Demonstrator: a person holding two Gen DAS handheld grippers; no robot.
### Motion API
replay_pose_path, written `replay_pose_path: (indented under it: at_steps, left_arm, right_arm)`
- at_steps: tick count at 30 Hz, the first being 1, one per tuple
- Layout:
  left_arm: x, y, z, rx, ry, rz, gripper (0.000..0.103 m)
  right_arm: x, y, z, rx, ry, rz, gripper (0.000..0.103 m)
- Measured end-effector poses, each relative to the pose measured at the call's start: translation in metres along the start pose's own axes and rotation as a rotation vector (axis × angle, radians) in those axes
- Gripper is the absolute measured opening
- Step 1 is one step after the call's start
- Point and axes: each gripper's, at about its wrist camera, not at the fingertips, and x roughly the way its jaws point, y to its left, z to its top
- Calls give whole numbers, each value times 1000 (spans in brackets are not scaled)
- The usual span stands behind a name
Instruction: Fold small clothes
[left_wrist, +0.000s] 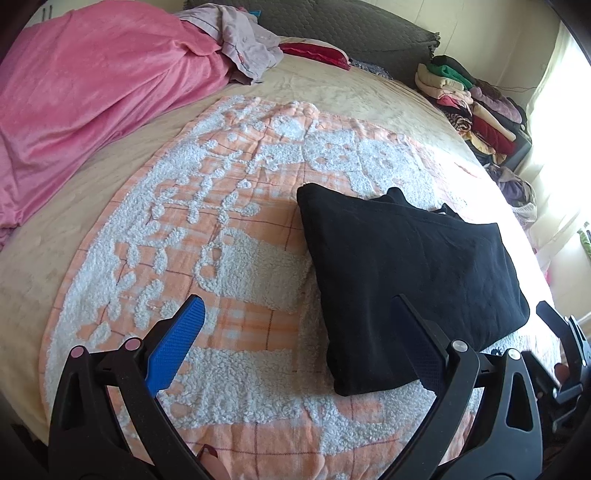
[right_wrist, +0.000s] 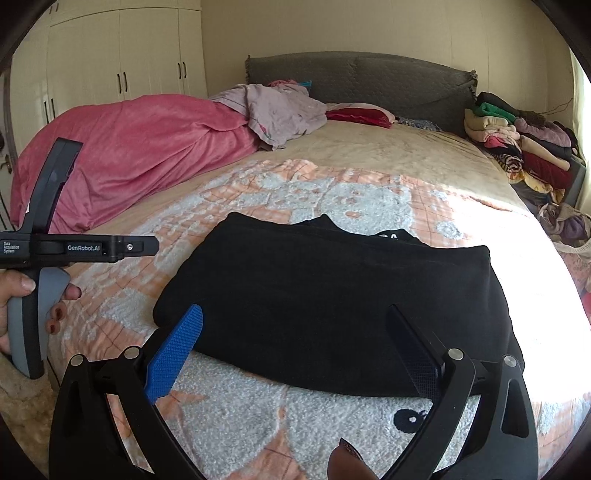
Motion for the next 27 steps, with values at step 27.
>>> replay_pose_path:
  at_steps: [27]
  left_arm:
    - [28,-8,17,23,-44,4,93]
  right_arm:
    - [73,-57,-15,68,149,-151,98]
